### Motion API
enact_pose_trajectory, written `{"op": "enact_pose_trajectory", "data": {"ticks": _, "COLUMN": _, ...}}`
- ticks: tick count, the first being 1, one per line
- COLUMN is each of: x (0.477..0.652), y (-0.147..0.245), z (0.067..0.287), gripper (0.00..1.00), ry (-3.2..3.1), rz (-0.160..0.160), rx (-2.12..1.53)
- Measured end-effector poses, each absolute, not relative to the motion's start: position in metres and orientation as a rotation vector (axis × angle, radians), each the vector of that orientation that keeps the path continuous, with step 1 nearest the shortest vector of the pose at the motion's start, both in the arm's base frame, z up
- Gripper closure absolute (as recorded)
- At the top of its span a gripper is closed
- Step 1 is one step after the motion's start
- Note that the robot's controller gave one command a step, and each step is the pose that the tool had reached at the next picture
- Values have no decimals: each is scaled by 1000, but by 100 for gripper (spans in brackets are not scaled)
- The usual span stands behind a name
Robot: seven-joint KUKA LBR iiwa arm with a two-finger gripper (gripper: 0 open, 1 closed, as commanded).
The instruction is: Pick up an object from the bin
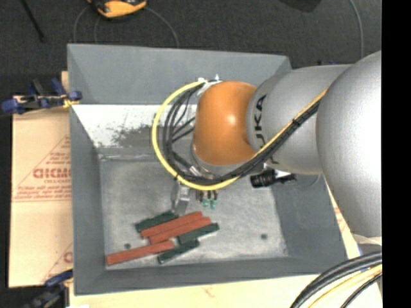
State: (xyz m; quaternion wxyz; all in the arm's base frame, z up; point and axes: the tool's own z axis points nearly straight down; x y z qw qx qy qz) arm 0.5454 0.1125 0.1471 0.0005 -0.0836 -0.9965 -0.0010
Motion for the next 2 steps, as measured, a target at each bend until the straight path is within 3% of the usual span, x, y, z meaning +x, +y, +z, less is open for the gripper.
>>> {"op": "enact_pose_trajectory", "data": {"ticks": 1, "x": 546, "y": 137, "z": 106, "gripper": 0, "ry": -3125, "rz": -2, "rx": -303}}
{"op": "enact_pose_trajectory", "data": {"ticks": 2, "x": 547, "y": 137, "z": 108, "gripper": 0, "ry": -3128, "rz": -3, "rx": -305}}
